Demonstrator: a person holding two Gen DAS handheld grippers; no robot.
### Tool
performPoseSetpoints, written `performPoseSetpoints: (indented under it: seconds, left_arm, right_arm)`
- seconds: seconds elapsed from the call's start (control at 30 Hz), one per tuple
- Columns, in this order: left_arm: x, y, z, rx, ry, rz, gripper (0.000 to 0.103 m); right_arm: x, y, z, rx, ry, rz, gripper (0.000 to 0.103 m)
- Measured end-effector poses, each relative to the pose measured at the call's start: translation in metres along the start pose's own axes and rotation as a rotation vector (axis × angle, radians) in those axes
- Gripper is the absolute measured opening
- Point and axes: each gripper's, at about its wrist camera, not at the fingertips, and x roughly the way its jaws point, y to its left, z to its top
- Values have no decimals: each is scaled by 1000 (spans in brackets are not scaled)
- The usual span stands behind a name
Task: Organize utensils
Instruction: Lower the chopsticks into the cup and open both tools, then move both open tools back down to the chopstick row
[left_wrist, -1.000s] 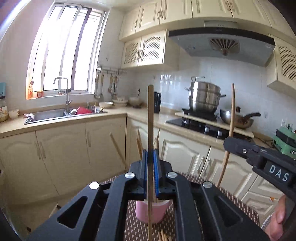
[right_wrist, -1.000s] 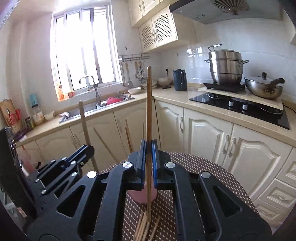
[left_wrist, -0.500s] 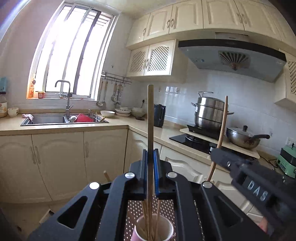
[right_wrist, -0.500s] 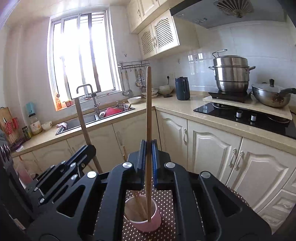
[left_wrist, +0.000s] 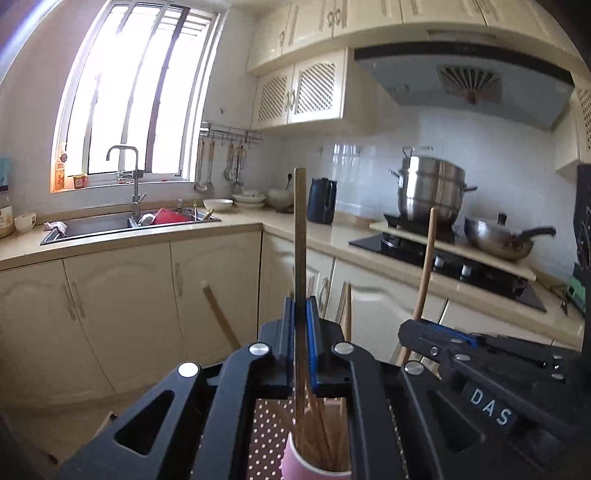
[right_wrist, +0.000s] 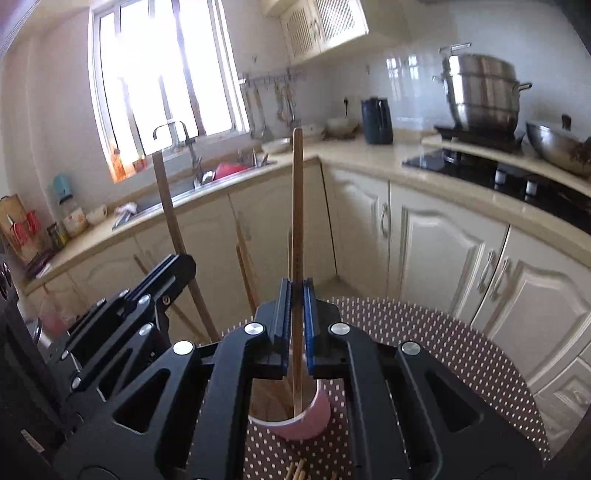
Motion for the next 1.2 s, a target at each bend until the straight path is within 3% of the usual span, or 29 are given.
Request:
performPoseSetpoints:
  seconds: [0.27,0.33,0.37,0.4,0.47,0.9,1.2]
  left_arm:
    - [0,7,-31,29,95,1,8]
    - [-2,9,-35,39,103,14,14]
    - [-3,10,-38,41,108,18,22]
    - [-5,12,-40,38,118,14,23]
    - [-9,13,-43,40,124,13,24]
    - [-46,5,-48,57,108,43,30]
    - [-87,2,-51,55,85,58,39]
  right_arm:
    - [-6,2,-21,-51,58,-31,9]
    - [-10,-2,-24,-37,64,-66,29]
    - [-13,-4,-27,-33,54,-86,63]
    - [-17,-7,-29,-30,34,-102,76]
    - [-24,-9,-33,-35,19,-133,76]
    - [-62,-16,-40,0,24,-125,76]
    - [-95,-14,-57,8,24,-123,87]
